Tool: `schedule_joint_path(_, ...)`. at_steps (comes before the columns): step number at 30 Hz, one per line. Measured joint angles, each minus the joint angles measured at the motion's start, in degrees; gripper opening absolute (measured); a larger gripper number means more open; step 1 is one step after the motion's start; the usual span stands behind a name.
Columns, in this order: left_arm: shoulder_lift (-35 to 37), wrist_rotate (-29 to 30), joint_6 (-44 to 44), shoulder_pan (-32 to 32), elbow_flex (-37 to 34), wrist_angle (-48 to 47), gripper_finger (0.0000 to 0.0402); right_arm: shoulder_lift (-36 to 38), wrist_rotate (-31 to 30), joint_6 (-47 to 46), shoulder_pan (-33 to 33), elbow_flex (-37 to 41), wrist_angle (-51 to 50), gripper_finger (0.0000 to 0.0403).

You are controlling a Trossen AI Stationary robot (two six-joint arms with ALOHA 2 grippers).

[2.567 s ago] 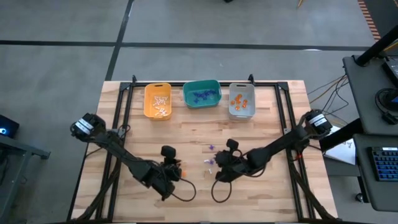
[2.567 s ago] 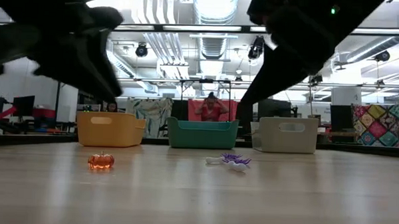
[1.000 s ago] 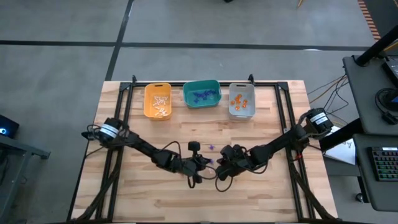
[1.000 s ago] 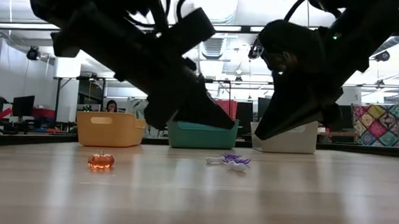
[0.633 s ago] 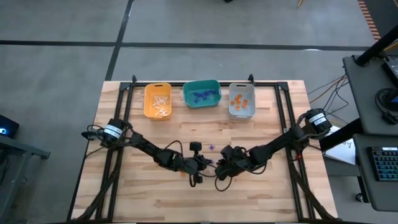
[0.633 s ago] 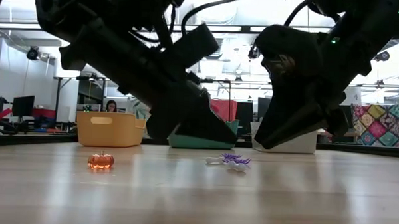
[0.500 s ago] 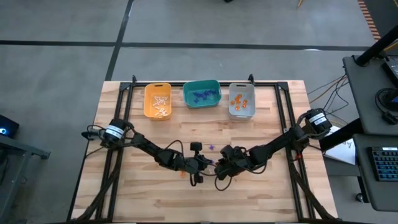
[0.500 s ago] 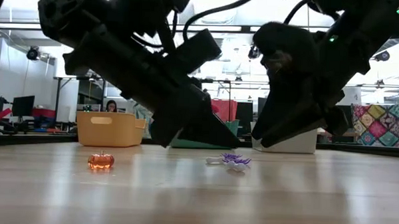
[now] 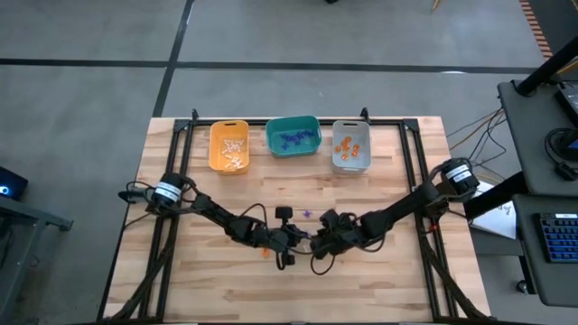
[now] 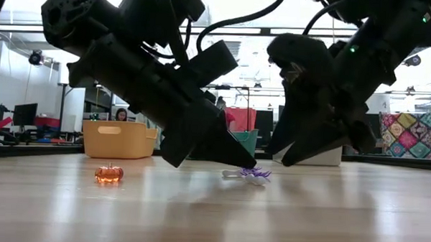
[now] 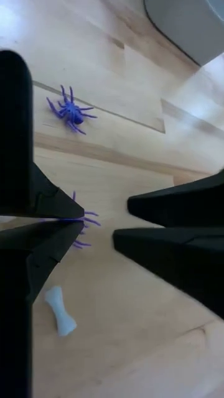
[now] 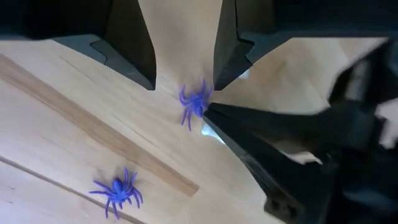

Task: Sort Halloween decoration
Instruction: Put the violet spider toy into the green bin

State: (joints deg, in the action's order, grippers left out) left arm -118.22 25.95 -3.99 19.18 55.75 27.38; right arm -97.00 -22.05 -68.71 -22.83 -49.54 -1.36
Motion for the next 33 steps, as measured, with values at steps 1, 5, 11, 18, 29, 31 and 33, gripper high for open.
schedule_joint_path(1, 0.3, 0.0, 0.3, 0.0, 0.0, -0.2, 0.0, -0.5, 0.0, 1.5, 0.0, 0.0, 0.4, 0.0148)
schedule_joint_path(5, 0.9, 0.0, 1.9, 0.0, 0.0, -1.1, 0.0, -1.5, -0.1, 14.5, 0.0, 0.0, 0.7, 0.0149)
schedule_joint_path(11, 0.8, 0.0, 2.0, -0.1, -0.2, -1.7, 0.0, -2.7, -2.1, 28.0, -0.2, 0.0, 0.9, 0.0142)
schedule_joint_path(18, 0.6, 0.0, 0.7, -0.1, -0.7, -1.8, 0.0, -5.4, -1.6, 28.7, 0.3, 0.0, 5.4, 0.0134)
schedule_joint_path(29, 0.6, 0.0, -1.1, -0.2, -1.9, -1.5, 0.0, -8.3, 0.6, 25.6, 1.1, -0.1, 11.9, 0.0125)
schedule_joint_path(31, 0.6, 0.0, -1.3, -0.2, -2.0, -1.4, 0.0, -8.3, 1.3, 25.1, 1.5, -0.1, 11.9, 0.0116)
schedule_joint_path(33, 0.6, 0.0, -1.3, -0.2, -2.0, -1.1, 0.0, -8.3, 1.3, 24.8, 1.6, -0.1, 11.7, 0.0101)
